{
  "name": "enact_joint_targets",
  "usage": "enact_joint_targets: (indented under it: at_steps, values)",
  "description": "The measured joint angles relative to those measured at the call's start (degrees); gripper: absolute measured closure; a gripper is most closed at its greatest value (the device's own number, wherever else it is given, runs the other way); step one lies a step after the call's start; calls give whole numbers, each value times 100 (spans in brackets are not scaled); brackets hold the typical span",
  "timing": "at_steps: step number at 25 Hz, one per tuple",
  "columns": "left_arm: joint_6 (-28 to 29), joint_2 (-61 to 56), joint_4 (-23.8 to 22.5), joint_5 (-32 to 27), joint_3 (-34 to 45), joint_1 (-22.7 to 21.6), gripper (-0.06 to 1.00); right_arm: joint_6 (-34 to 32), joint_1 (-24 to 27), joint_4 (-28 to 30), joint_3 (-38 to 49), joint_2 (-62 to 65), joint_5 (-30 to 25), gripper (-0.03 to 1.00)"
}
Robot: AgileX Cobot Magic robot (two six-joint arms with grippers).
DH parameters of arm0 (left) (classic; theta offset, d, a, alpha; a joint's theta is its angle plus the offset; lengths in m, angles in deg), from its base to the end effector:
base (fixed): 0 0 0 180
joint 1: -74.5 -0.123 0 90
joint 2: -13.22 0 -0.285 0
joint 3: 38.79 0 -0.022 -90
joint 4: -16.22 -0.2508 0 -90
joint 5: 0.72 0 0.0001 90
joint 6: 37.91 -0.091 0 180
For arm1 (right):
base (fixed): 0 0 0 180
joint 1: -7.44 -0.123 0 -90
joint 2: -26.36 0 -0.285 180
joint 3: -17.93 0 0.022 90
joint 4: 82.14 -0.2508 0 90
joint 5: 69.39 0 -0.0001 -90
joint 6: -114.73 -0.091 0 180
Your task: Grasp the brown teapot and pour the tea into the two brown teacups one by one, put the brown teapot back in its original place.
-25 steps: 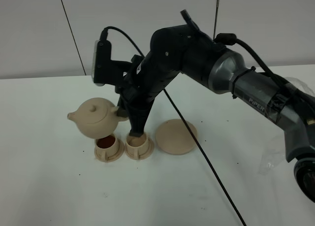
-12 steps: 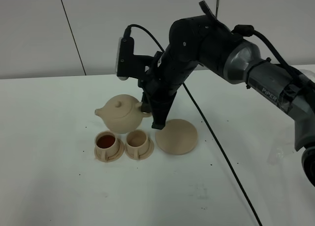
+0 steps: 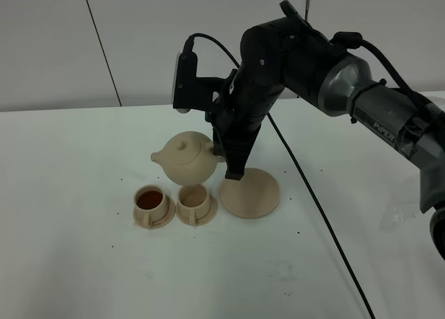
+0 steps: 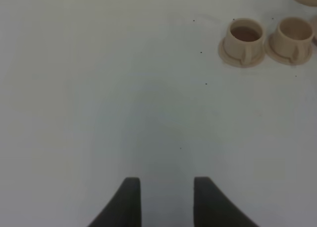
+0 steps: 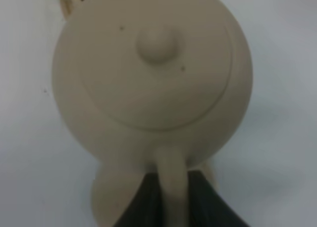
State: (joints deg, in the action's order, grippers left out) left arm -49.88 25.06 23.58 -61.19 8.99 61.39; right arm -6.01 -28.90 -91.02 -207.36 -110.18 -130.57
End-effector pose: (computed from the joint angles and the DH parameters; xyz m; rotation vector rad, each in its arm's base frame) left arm 0.0068 -0.0088 0.2821 -0.0196 2.0906 0.1101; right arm 0.3956 0.3063 0.2558 -1.9186 1.8136 0.0711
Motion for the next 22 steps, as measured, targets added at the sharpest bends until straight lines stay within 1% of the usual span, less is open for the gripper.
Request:
enact_joint_targets:
  at_steps: [6,12,22]
  values:
    - [0,0,0,0,0,0,62,-82,13,47,0,189,-122,87]
    - [0,0,0,0,0,0,62,-161,54,140,359,391,-150,87]
    - [0,0,0,0,0,0,62,-227,61,185,1042,730,114,87]
